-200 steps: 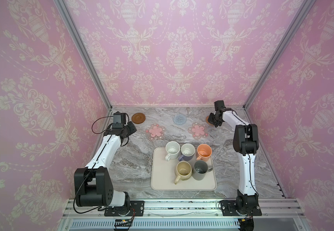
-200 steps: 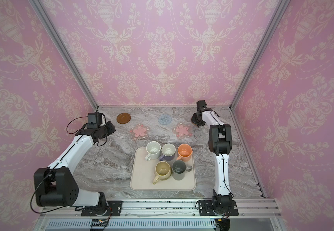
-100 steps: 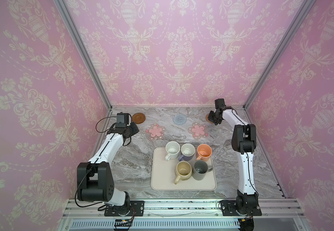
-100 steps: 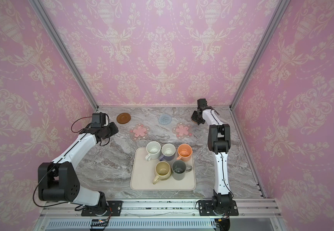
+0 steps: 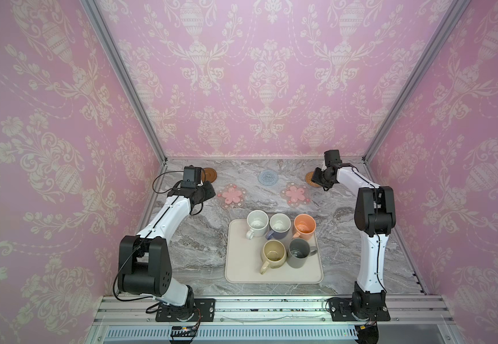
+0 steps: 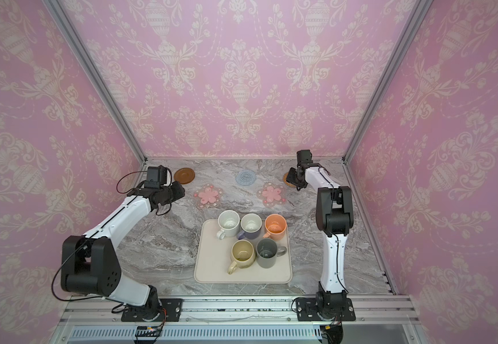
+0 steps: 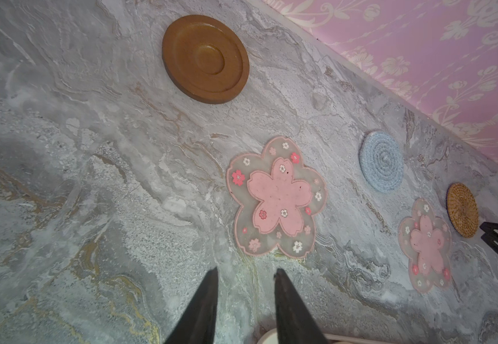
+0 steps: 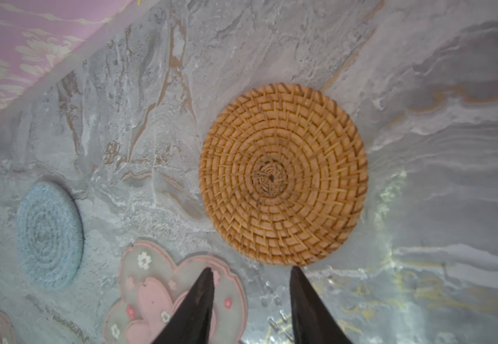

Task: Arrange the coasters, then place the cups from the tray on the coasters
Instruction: 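Move left gripper toward wooden coaster while right gripper lifts from wicker coaster, then swing the right gripper across toward the pink flower coaster near the left gripper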

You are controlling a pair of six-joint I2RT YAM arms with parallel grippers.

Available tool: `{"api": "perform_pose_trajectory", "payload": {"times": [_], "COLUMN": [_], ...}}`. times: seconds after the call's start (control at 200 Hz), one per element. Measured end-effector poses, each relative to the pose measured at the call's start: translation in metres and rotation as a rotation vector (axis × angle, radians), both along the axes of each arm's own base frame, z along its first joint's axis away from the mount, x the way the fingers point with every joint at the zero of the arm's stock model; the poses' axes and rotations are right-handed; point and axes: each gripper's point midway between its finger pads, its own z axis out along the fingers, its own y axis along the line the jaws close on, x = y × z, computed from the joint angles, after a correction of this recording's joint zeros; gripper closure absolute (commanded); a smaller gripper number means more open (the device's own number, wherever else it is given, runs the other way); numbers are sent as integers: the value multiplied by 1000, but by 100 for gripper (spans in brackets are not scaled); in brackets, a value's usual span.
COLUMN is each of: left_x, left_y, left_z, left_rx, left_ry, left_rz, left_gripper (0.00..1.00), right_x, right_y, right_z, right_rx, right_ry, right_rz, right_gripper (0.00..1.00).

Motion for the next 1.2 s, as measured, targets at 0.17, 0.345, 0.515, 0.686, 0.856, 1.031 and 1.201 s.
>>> {"api": "perform_pose_trajectory", "payload": {"times": [0.17, 0.345, 0.515, 0.686, 0.856, 1.031, 1.201], "left_x": [0, 1, 0, 1, 2, 2, 7], "left_y": [-11, -16, -17, -17, -17, -17, -17], "left_z": [2, 4, 3, 1, -7, -16, -22], "left_rx": [-7, -11, -10, -10, -7, -3, -2], "left_ry": [-3, -7, -4, -1, 22, 56, 74], "left_rz": [-22, -31, -32, -32, -32, -31, -30], "left_gripper": [64, 64, 64, 64, 63, 62, 62], "right_x": [-5, -17, -33, -46, -59, -65, -65], "right_y": [0, 1, 2, 7, 22, 62, 115], "right_z": [29, 17, -8, -27, -41, -36, -17], "right_rx": [-2, 4, 12, 30, 49, 62, 84], "right_ry": [-66, -48, 13, 53, 88, 81, 48], "right_rz": [6, 9, 9, 18, 54, 140, 249], "right_gripper": [60, 69, 70, 65, 61, 58, 56]}}
